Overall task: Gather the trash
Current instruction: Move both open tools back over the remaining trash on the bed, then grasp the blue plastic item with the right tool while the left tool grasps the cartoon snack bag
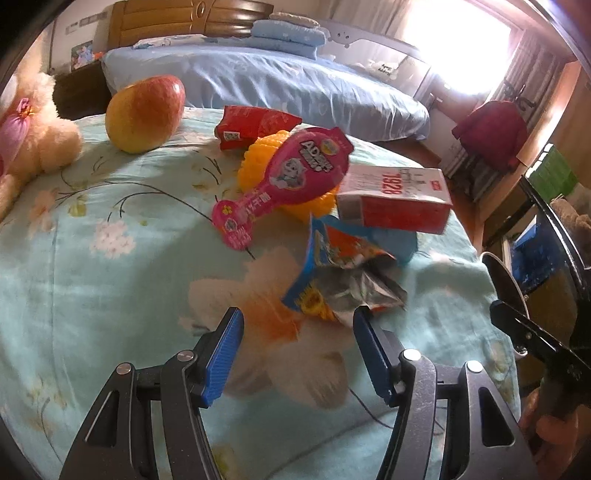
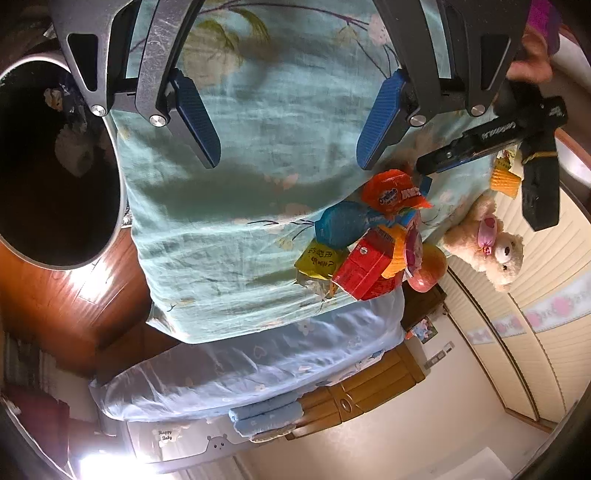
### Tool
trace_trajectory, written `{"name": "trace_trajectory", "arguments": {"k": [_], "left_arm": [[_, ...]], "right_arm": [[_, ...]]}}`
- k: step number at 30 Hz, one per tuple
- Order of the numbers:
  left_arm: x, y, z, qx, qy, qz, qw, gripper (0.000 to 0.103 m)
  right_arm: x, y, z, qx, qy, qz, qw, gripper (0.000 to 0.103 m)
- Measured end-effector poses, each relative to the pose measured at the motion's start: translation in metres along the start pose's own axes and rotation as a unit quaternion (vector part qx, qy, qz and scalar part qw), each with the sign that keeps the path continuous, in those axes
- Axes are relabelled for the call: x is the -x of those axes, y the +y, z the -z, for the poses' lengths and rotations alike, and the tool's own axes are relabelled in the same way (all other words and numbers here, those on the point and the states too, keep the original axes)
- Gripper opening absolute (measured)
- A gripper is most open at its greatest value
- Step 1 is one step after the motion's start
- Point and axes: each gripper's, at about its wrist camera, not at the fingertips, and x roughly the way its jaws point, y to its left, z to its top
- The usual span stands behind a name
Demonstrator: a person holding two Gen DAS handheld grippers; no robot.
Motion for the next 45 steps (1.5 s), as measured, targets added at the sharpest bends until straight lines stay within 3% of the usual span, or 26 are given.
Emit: {"name": "trace_trajectory", "arguments": {"k": [13,19,22,26,28,30,34,38,39,45], "left_arm": [[-0.015,-0.001,-0.014,-0.029,0.003,0.002,0.9996,0.059],[-0.025,-0.005,-0.018,-0.048,0.012,0.018,0.9986,0.018],[-0.022,-0.003,-0.014,-0.052,0.006,0.016,0.9985,0.016],[-0.011,0.014,-0.007,-0.014,-0.006,0.014,0.9998,0.015],[-0.007,0.019,-0.003,-0.003,-0.010,0.013,0.9999,0.014],[-0.004,0.020,0.001,0.000,-0.013,0.013,0.9998,0.014],[0.001,0.020,0.007,0.006,-0.015,0.014,0.9998,0.014],[0.009,0.014,0.013,0.006,-0.020,0.019,0.9996,0.014],[0.010,0.012,0.013,0.005,-0.020,0.021,0.9996,0.014],[0.019,0.004,0.024,-0.001,-0.021,0.029,0.9994,0.014]], "right_arm": [[-0.029,0.021,-0.013,0.029,0.013,-0.010,0.999,0.077],[-0.052,0.030,-0.028,0.052,0.024,-0.016,0.998,0.075],[-0.069,0.037,-0.033,0.068,0.039,-0.016,0.997,0.071],[-0.084,0.046,-0.039,0.088,0.048,-0.010,0.995,0.068],[-0.090,0.051,-0.041,0.098,0.051,-0.006,0.994,0.053],[-0.094,0.054,-0.040,0.103,0.056,0.000,0.993,0.048],[-0.085,0.055,-0.036,0.106,0.050,0.003,0.993,0.025],[-0.072,0.052,-0.028,0.100,0.053,-0.004,0.994,0.012],[-0.068,0.052,-0.025,0.099,0.053,-0.007,0.994,0.001],[-0.048,0.050,-0.005,0.096,0.055,-0.015,0.994,0.001]]}}
